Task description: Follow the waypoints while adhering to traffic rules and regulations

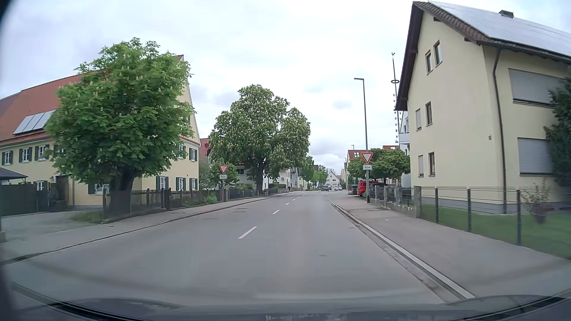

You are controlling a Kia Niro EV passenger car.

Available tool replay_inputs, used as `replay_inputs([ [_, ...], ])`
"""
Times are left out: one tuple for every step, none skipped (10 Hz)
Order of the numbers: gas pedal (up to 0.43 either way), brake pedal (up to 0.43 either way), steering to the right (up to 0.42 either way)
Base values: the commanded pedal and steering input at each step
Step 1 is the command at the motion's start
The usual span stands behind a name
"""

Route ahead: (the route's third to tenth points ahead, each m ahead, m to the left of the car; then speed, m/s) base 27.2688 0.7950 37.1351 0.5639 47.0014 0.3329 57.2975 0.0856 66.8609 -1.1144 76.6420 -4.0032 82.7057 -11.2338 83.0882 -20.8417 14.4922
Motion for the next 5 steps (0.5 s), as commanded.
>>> replay_inputs([
  [0.11,0.012,0.005],
  [0.11,0.006,0.005],
  [0.098,0.006,0.005],
  [0.087,0.006,0.005],
  [0.079,0.006,0.005],
])
